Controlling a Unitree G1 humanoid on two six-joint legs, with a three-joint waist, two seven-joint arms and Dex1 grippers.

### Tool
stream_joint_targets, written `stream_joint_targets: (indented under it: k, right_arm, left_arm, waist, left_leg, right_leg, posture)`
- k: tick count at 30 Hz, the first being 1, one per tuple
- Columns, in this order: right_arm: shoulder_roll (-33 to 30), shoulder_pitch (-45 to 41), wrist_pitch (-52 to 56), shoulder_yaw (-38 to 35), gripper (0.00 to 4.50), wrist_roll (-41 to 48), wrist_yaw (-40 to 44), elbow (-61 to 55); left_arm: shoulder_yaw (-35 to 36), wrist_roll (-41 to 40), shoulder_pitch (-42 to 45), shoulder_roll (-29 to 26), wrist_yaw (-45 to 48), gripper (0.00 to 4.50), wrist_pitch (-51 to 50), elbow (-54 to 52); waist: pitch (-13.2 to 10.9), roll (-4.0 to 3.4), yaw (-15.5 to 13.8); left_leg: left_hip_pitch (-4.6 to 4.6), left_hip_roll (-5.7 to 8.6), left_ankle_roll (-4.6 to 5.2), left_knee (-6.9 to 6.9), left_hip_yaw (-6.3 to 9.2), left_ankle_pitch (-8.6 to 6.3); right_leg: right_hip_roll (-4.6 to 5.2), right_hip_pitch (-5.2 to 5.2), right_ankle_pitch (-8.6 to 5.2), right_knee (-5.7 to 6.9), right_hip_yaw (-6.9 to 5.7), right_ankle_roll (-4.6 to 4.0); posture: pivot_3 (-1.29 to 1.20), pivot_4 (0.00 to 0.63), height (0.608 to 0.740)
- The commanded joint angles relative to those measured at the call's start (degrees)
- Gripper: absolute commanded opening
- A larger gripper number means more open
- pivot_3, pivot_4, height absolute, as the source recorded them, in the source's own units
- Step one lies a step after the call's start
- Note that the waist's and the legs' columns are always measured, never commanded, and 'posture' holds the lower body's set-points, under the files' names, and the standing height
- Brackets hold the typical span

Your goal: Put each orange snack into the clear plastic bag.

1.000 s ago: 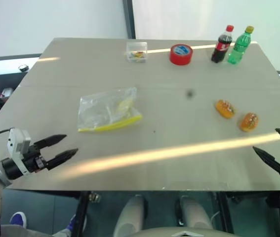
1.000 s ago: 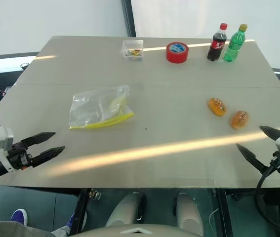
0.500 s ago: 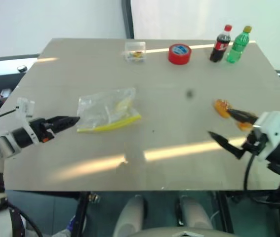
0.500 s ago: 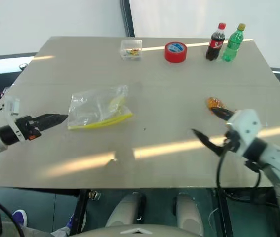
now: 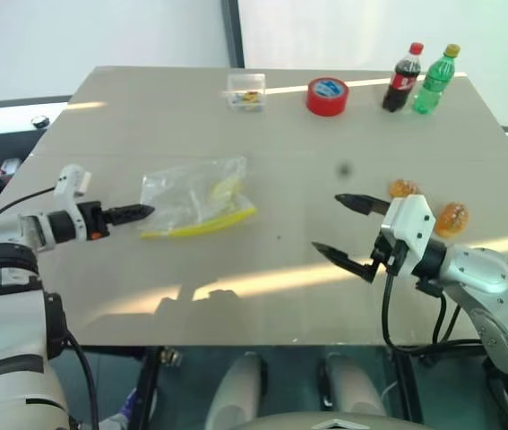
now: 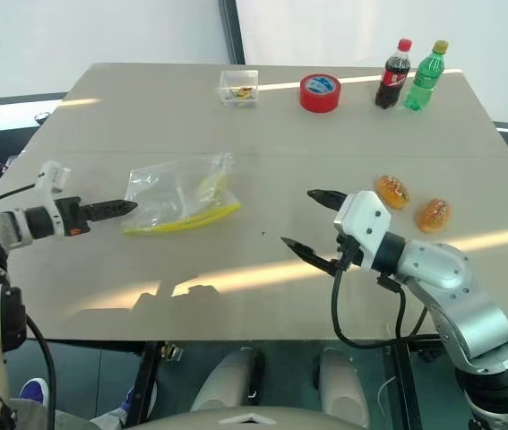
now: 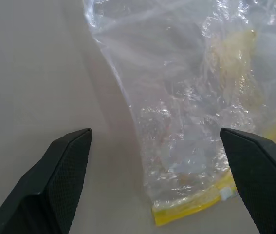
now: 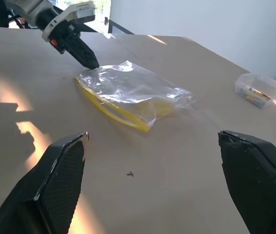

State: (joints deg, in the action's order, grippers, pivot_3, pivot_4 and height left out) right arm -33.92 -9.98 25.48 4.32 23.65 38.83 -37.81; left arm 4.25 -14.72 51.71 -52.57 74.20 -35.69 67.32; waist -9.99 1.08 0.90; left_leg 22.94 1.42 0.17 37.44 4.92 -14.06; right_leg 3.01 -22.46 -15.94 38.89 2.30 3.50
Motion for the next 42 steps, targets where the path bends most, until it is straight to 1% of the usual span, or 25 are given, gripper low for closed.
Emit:
stream_joint_targets:
  k: [1, 5, 10, 14, 18, 21, 25, 29, 33, 35, 36, 38, 39, 40, 41, 42]
  right_arm:
    - [-0.2, 0.0, -1.7, -0.9, 4.37, -0.2, 0.3, -1.7]
    - [-1.7, 1.2, -2.0, -2.5, 4.37, -0.3, 1.2, -1.6]
    - [-3.0, 2.2, -2.2, -3.9, 4.37, 0.3, 2.1, -1.8]
    - [-3.6, 2.4, -3.3, -4.2, 4.37, -0.4, 3.0, -0.7]
    - [-3.1, 2.0, -3.8, -3.3, 4.37, -0.9, 2.8, -0.5]
    - [-2.7, 1.7, -4.1, -3.0, 4.37, -1.0, 2.9, -0.1]
    - [-2.3, 1.4, -4.7, -2.6, 4.37, -1.4, 3.0, 0.8]
    - [-1.4, 0.9, -5.0, -1.9, 4.37, -1.8, 2.7, 1.2]
    - [-0.8, 0.7, -5.3, -1.4, 4.37, -2.5, 2.7, 1.6]
    - [-0.8, 0.7, -5.6, -1.3, 4.37, -3.1, 2.6, 1.7]
    - [-0.8, 0.7, -5.6, -1.3, 4.47, -3.3, 2.5, 1.6]
    - [-0.5, 0.9, -5.6, -1.4, 4.5, -3.5, 2.0, 1.5]
    - [-0.4, 1.0, -5.6, -1.5, 4.5, -3.6, 1.9, 1.5]
    - [-0.4, 1.1, -5.7, -1.5, 4.5, -3.8, 1.8, 1.5]
    - [-0.4, 1.3, -5.8, -1.4, 4.5, -3.9, 1.7, 1.6]
    - [-0.3, 1.3, -5.8, -1.4, 4.5, -4.0, 1.6, 1.6]
  left_arm:
    - [-1.9, 2.2, 1.9, 1.6, 9.7, 4.47, -2.5, 3.5]
    - [-2.1, 3.2, 2.6, 4.3, 15.7, 4.47, -3.7, 4.7]
    - [-1.0, 3.1, 1.3, 6.0, 16.8, 4.47, -5.6, 4.7]
    - [1.6, 0.8, -1.5, 7.8, 17.0, 4.47, -7.9, 3.7]
    - [3.8, -0.2, -5.3, 9.1, 15.1, 4.47, -6.7, 1.9]
    - [5.9, -1.7, -5.7, 9.6, 12.9, 4.47, -8.6, 0.7]
    - [5.1, -2.3, -5.4, 12.0, 12.6, 4.47, -11.5, -3.0]
    - [4.8, -3.3, -4.7, 15.8, 10.8, 4.47, -15.8, -5.6]
    - [4.7, -3.0, -4.3, 19.3, 6.4, 4.47, -18.4, -5.5]
    - [8.3, -4.4, -3.4, 21.0, -0.4, 4.47, -17.6, -3.7]
    - [9.8, -5.3, -3.1, 21.6, -2.2, 4.23, -17.7, -3.3]
    - [12.1, -6.7, -3.0, 22.8, -5.9, 3.65, -18.2, -2.7]
    - [12.8, -7.3, -3.1, 23.3, -6.7, 3.15, -19.1, -2.9]
    - [13.0, -7.7, -3.3, 23.9, -7.4, 2.53, -20.1, -3.6]
    - [13.5, -8.3, -3.5, 24.4, -8.2, 2.13, -21.2, -4.1]
    - [13.6, -9.0, -3.9, 25.2, -8.7, 1.84, -23.0, -5.4]
  waist:
    - [0.0, 0.0, 0.1]
    - [0.0, 0.0, 0.2]
    - [0.0, 0.01, 0.4]
    - [0.0, 0.01, 0.7]
    - [0.1, -0.05, 0.8]
    - [0.2, -0.11, 0.8]
    - [0.2, -0.16, 0.5]
    - [0.2, -0.16, -0.1]
    - [0.3, -0.21, -0.2]
    - [0.4, -0.35, -0.2]
    - [0.5, -0.47, -0.3]
    - [0.6, -0.54, -0.2]
    - [0.6, -0.54, -0.2]
    - [0.6, -0.54, -0.1]
    - [0.6, -0.54, -0.1]
    - [0.6, -0.54, -0.1]
  left_leg:
    - [0.0, 0.01, 0.0, 0.02, -0.02, 0.0]
    - [0.0, 0.01, 0.0, 0.05, -0.02, 0.0]
    - [0.0, -0.01, 0.0, 0.05, 0.0, 0.0]
    - [-0.02, -0.02, 0.0, 0.05, 0.0, 0.0]
    - [-0.06, -0.06, 0.0, 0.05, 0.0, 0.0]
    - [-0.1, -0.08, 0.0, 0.05, 0.01, 0.0]
    - [-0.15, -0.06, 0.0, 0.09, 0.05, 0.0]
    - [-0.2, -0.04, 0.01, 0.18, 0.09, 0.0]
    - [-0.2, -0.02, 0.01, 0.24, 0.15, 0.0]
    - [-0.25, 0.0, 0.01, 0.24, 0.16, 0.0]
    - [-0.28, -0.01, 0.01, 0.25, 0.18, 0.0]
    - [-0.41, -0.01, 0.01, 0.3, 0.23, 0.0]
    - [-0.51, -0.01, 0.01, 0.3, 0.24, 0.0]
    - [-0.6, 0.0, 0.01, 0.3, 0.25, 0.0]
    - [-0.65, 0.01, 0.01, 0.3, 0.23, 0.0]
    - [-0.65, 0.02, 0.01, 0.3, 0.22, 0.0]
  right_leg:
    - [0.0, 0.01, 0.0, 0.01, 0.0, 0.0]
    - [0.0, 0.01, 0.0, 0.0, 0.02, 0.0]
    - [0.0, 0.0, 0.0, 0.01, 0.03, 0.0]
    - [0.01, 0.02, 0.0, 0.03, 0.05, 0.0]
    - [0.06, 0.03, 0.0, 0.04, 0.05, 0.0]
    - [0.07, 0.07, 0.0, 0.05, 0.06, 0.0]
    - [0.07, 0.14, 0.0, 0.06, 0.02, 0.01]
    - [0.07, 0.27, 0.0, 0.04, -0.01, 0.01]
    - [0.08, 0.34, 0.0, 0.03, -0.07, 0.01]
    - [0.08, 0.39, 0.0, 0.02, -0.08, 0.01]
    - [0.09, 0.42, 0.0, 0.03, -0.09, 0.02]
    - [0.11, 0.56, -0.01, 0.05, -0.15, 0.03]
    - [0.09, 0.67, -0.01, 0.05, -0.16, 0.03]
    - [0.08, 0.78, -0.01, 0.05, -0.18, 0.03]
    - [0.08, 0.82, -0.01, 0.04, -0.17, 0.03]
    - [0.08, 0.82, -0.01, 0.04, -0.15, 0.03]
  posture:
    - [0.0, 0.15, 0.74]
    - [0.0, 0.15, 0.74]
    - [0.0, 0.15, 0.74]
    - [0.0, 0.15, 0.74]
    - [0.0, 0.15, 0.74]
    - [0.0, 0.15, 0.74]
    - [0.0, 0.15, 0.74]
    - [0.0, 0.15, 0.74]
    - [0.0, 0.15, 0.74]
    - [0.0, 0.15, 0.74]
    - [0.0, 0.15, 0.74]
    - [0.0, 0.15, 0.74]
    - [0.0, 0.15, 0.74]
    - [0.0, 0.15, 0.74]
    - [0.0, 0.15, 0.74]
    - [0.0, 0.15, 0.74]
